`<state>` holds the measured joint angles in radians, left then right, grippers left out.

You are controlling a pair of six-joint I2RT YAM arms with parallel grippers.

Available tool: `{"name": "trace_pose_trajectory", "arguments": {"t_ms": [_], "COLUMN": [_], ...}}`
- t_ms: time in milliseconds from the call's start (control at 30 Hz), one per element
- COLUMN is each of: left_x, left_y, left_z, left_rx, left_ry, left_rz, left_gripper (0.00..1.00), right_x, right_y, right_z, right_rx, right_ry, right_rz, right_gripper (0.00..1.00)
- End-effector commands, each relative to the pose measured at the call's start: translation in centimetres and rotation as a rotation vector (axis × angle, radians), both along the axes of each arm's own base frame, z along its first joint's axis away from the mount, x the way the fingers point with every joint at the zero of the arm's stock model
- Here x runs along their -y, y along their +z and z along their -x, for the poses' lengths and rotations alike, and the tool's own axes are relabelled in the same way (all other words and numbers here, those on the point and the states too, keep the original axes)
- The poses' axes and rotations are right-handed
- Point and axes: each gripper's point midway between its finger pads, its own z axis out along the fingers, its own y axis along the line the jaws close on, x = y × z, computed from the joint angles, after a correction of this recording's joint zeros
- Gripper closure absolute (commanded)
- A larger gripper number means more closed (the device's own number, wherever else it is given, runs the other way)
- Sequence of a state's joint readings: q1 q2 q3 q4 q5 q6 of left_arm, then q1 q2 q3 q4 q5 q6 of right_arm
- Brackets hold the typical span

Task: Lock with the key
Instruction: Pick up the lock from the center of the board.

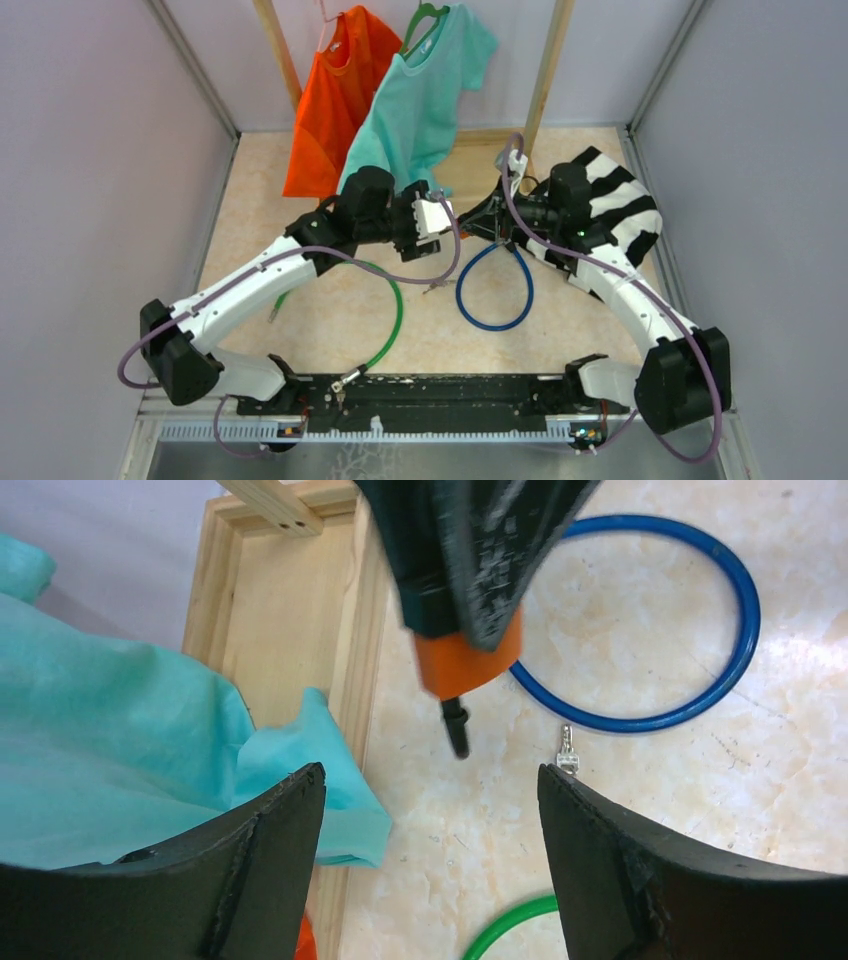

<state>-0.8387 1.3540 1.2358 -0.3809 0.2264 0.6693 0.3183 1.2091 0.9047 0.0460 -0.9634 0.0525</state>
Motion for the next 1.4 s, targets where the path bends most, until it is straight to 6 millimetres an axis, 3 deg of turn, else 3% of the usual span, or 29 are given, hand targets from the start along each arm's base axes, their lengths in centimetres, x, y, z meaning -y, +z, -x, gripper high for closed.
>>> {"name": "trace_pose_trajectory", "arguments": {"t_ms": [0,133,333,667,1133,1367], "left_x": [-0.2,-0.1,1.6,2.8,3.3,3.1], "left_y": [2.6,3.6,2.8,1.5,2.0,2.5], "left_z": [0.2,0.1,1.5,1.2,1.5,3.5], "left_rx": [-0.084,-0.103,-0.179,-0.23,-0.265,-0.311], "left_ry": [-0.029,-0.074,-0.189,-0.213,-0.226,-0.286], "left_rz": [0.102,0.164,0.189,0.189,0.216,0.233], "left_gripper": [0.18,0.19,0.29,0.45,0.75,0.94], "right_x": [1.2,1.7,1.3,1.0,1.0,1.2], "right_y": [3.6,4.7,7.1,7.9,7.2,5.8], "right_z": [0.6,1.3,2.2,2.8,2.9,2.8], "right_rx": [0.161,0.135,0.101,0.086,0.09,0.172], "right_ry": [0.009,0.014,0.067,0.105,0.115,0.131], "right_rz": [-0.064,-0.109,-0.166,-0.208,-0.209,-0.156], "right_gripper": [1.0,1.0,1.0,1.0,1.0,1.0]}}
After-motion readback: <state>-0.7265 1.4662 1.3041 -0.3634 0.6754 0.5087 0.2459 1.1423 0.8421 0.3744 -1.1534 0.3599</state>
